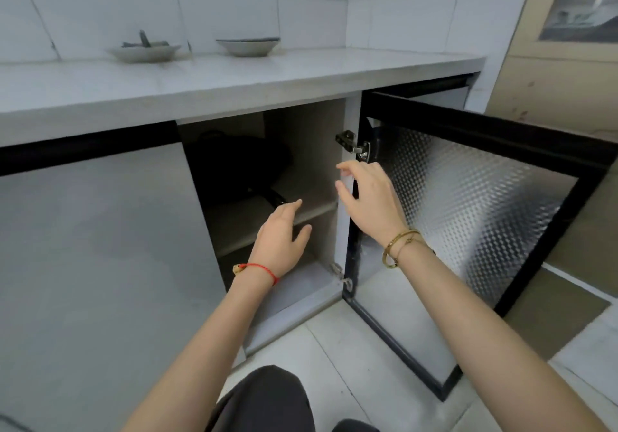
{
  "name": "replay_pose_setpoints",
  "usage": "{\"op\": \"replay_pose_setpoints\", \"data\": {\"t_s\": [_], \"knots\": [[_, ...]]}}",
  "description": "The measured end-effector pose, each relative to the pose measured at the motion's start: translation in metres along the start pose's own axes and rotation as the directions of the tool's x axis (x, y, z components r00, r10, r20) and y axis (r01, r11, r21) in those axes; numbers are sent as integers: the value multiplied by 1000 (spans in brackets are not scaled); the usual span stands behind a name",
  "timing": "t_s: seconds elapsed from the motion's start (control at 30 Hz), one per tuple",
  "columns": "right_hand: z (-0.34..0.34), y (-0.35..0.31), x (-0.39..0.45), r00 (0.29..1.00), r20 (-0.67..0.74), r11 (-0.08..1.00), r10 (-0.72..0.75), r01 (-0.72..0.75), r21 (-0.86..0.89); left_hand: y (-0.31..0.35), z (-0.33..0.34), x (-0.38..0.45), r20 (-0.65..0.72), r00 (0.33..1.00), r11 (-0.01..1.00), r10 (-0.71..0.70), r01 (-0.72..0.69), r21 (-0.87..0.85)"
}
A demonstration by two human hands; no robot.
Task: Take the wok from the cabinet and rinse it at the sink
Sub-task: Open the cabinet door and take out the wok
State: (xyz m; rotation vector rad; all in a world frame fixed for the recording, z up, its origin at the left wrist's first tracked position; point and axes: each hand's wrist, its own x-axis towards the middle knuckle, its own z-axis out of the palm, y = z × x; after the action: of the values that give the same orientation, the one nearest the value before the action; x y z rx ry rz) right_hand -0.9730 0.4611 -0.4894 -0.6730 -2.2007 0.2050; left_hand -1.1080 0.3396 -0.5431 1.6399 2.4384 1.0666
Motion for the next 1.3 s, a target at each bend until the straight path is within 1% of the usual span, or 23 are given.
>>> {"op": "replay_pose_setpoints", "data": {"t_s": [0.17, 0.23, 0.3, 0.4, 0.5, 0.53, 0.67, 0.73, 0.8, 0.87, 0.93, 1.0, 1.03, 1.1, 1.13, 1.23, 1.3], "knots": [[61, -13, 27, 991, 134, 998, 26, -33, 45, -46, -3, 17, -40, 986, 987, -159, 158, -25], [87, -16, 38, 979, 197, 996, 49, -63, 63, -64, -1, 28, -46, 968, 965, -248, 243, -100], [112, -18, 49, 963, 256, 993, 81, -100, 63, -78, 1, 40, -34, 932, 911, -361, 344, -226], [147, -17, 62, 930, 346, 987, 125, -152, 52, -95, 6, 63, 51, 851, 757, -523, 491, -430], [175, -15, 76, 896, 405, 974, 183, -222, 50, -110, 15, 90, 177, 754, 508, -632, 576, -640], [183, -14, 80, 886, 420, 970, 198, -239, 47, -114, 19, 98, 209, 736, 439, -644, 579, -687], [208, -9, 95, 835, 487, 953, 254, -303, 23, -123, 29, 122, 267, 734, 271, -624, 525, -807], [219, -8, 101, 783, 551, 931, 290, -365, 29, -127, 33, 134, 287, 728, 226, -623, 519, -824], [230, -7, 106, 677, 654, 855, 336, -511, 88, -131, 36, 145, 333, 708, 170, -622, 538, -825], [236, -7, 112, 541, 750, 732, 381, -672, 112, -135, 39, 155, 398, 694, 95, -600, 556, -826], [241, -9, 117, 441, 796, 659, 415, -749, 72, -138, 41, 164, 437, 672, 52, -597, 577, -815], [244, -10, 121, 379, 821, 628, 428, -778, 32, -142, 44, 169, 440, 655, 53, -615, 591, -805], [245, -11, 122, 365, 825, 616, 431, -787, 27, -144, 46, 171, 439, 647, 52, -623, 594, -802], [247, -12, 123, 365, 822, 590, 437, -806, 44, -146, 50, 176, 434, 643, 34, -631, 582, -813], [248, -12, 123, 378, 813, 581, 443, -811, 60, -146, 49, 178, 431, 647, 26, -629, 571, -821], [253, -10, 119, 446, 766, 603, 463, -792, 98, -148, 52, 182, 411, 679, 4, -608, 520, -854], [253, -10, 115, 489, 731, 616, 475, -778, 120, -147, 55, 180, 369, 691, 31, -622, 493, -870]]}}
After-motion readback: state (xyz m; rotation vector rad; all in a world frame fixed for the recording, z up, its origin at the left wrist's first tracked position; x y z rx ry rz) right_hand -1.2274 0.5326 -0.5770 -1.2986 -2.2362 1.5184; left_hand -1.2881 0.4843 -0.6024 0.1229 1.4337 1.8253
